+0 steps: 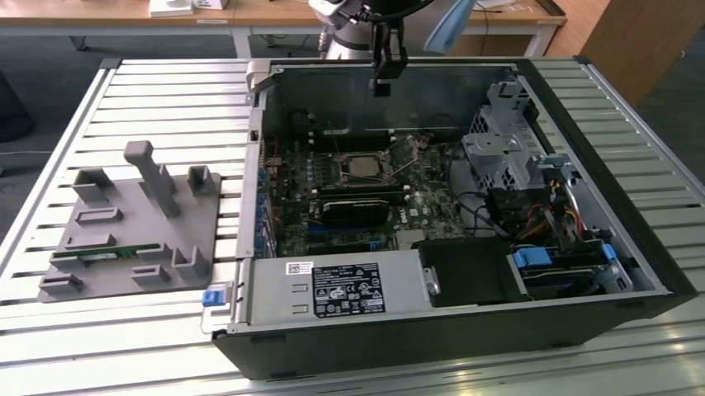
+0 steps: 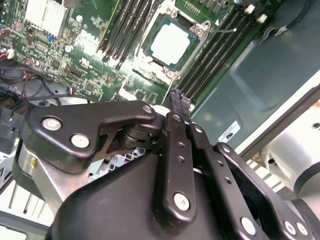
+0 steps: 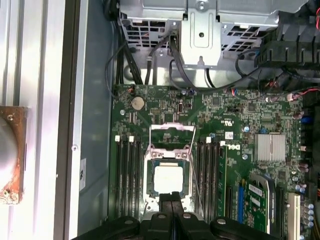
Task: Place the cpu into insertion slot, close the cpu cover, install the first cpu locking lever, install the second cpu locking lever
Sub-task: 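Close the cpu cover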
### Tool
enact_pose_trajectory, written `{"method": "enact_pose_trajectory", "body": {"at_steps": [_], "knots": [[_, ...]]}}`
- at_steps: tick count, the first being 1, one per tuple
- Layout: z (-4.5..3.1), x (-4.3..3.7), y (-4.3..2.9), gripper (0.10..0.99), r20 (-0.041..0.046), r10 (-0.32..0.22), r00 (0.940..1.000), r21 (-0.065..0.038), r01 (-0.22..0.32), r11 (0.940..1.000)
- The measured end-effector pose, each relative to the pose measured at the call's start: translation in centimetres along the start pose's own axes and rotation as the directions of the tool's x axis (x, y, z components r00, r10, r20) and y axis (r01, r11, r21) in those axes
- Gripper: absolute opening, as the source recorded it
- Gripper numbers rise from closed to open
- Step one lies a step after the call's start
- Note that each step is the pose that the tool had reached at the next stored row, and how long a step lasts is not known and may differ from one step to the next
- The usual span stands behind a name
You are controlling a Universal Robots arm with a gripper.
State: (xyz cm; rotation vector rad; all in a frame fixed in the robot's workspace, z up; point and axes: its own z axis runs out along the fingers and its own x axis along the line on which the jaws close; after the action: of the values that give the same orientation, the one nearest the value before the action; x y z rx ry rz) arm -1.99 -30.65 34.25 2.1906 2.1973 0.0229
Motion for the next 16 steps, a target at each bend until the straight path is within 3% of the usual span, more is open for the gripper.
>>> {"method": "enact_pose_trajectory", "body": {"at_steps": [12,16], "knots": [[0.07,0.00,1.69,0.106,0.0001,0.000,1.0000,0.000,0.000,1.0000],[0.08,0.00,1.85,0.106,0.0001,0.000,1.0000,0.000,0.000,1.0000]]}}
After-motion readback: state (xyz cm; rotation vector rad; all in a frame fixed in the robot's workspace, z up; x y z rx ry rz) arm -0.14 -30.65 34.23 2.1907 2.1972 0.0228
